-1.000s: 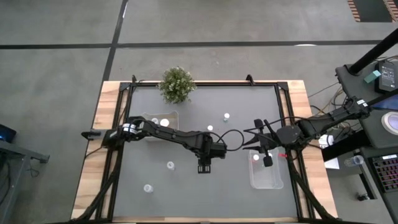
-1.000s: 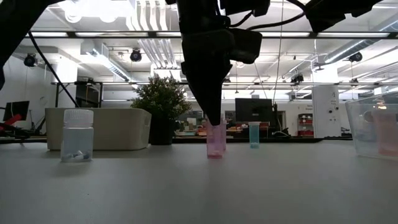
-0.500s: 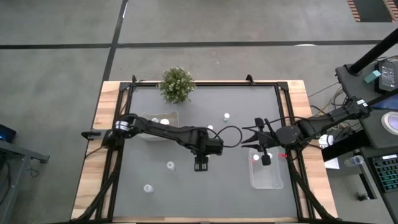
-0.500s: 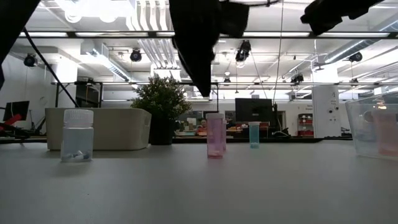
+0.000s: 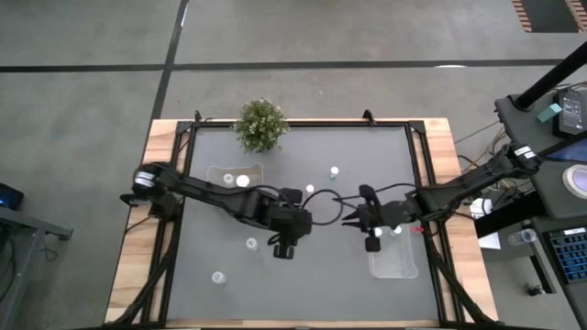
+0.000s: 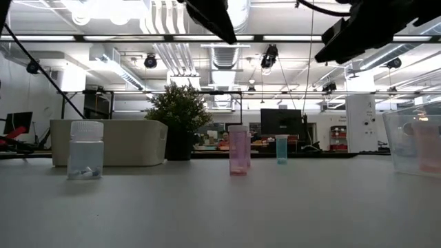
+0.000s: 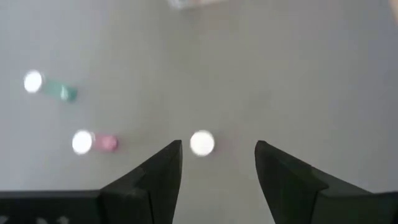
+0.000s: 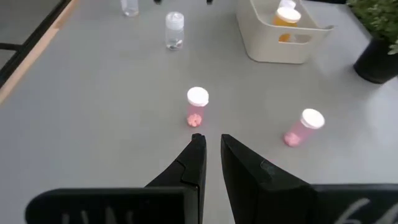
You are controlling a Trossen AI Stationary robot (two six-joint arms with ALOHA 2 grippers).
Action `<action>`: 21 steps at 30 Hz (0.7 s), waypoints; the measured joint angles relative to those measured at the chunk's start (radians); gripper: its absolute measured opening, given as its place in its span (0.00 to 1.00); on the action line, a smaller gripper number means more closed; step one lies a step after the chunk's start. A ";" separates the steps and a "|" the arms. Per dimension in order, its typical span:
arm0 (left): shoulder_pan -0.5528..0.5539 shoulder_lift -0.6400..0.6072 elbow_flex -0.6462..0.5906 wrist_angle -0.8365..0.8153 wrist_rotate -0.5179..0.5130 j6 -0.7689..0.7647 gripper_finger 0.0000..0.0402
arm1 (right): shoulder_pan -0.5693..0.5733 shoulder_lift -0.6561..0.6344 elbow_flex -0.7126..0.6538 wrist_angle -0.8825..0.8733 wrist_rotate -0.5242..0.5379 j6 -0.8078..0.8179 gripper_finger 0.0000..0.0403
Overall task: Pick and place medicine bottles into bin by pill shape (circle, oval)
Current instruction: Put the bottom pink pill bottle into the transparent bin
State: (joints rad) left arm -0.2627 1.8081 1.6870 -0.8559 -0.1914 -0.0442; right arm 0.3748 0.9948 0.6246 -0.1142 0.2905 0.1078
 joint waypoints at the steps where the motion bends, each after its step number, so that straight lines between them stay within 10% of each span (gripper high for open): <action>1: -0.005 -0.025 -0.039 0.038 0.000 0.010 0.46 | 0.000 0.020 0.000 0.023 0.000 0.000 0.09; 21: -0.018 -0.456 -0.660 0.715 -0.094 0.243 0.45 | -0.020 0.338 0.103 0.360 0.028 0.009 0.13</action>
State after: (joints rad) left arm -0.2811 1.3522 1.0267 -0.1407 -0.2854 0.1993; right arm 0.3546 1.3328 0.7274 0.2456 0.3187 0.1163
